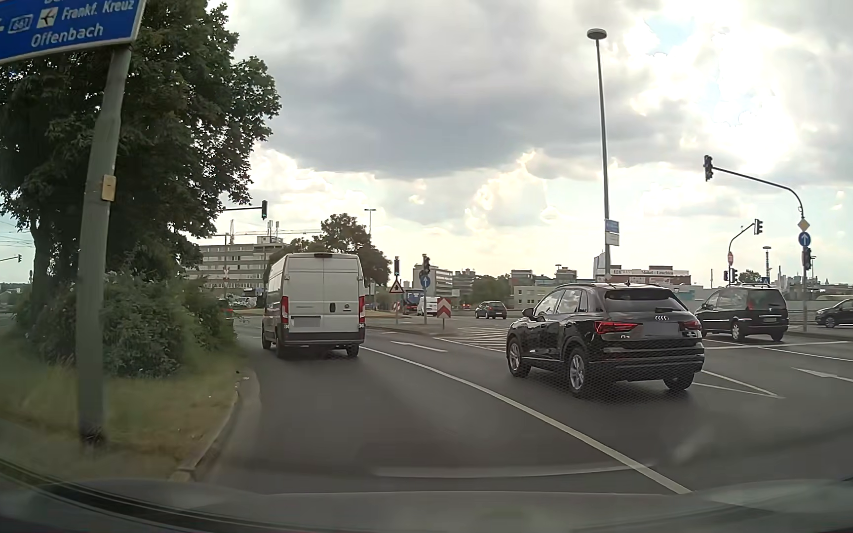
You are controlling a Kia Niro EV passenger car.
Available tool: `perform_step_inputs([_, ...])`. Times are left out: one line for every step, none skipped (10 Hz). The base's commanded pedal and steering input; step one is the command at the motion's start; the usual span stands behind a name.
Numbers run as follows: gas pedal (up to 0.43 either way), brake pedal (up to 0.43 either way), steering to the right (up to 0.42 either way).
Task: Follow the waypoints while adhering to traffic rules and regulations
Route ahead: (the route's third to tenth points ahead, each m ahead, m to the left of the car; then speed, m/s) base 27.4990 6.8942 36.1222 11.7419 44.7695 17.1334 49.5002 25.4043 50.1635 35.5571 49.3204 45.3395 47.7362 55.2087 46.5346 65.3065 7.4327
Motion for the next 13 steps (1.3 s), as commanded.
perform_step_inputs([0.0, 0.03, -0.125])
perform_step_inputs([0.0, 0.03, -0.127])
perform_step_inputs([0.008, 0.03, -0.129])
perform_step_inputs([0.008, 0.03, -0.129])
perform_step_inputs([0.02, 0.03, -0.126])
perform_step_inputs([0.02, 0.03, -0.121])
perform_step_inputs([0.02, 0.03, -0.116])
perform_step_inputs([0.02, 0.03, -0.112])
perform_step_inputs([0.028, 0.03, -0.106])
perform_step_inputs([0.028, 0.037, -0.101])
perform_step_inputs([0.028, 0.03, -0.098])
perform_step_inputs([0.028, 0.03, -0.094])
perform_step_inputs([0.028, 0.03, -0.09])
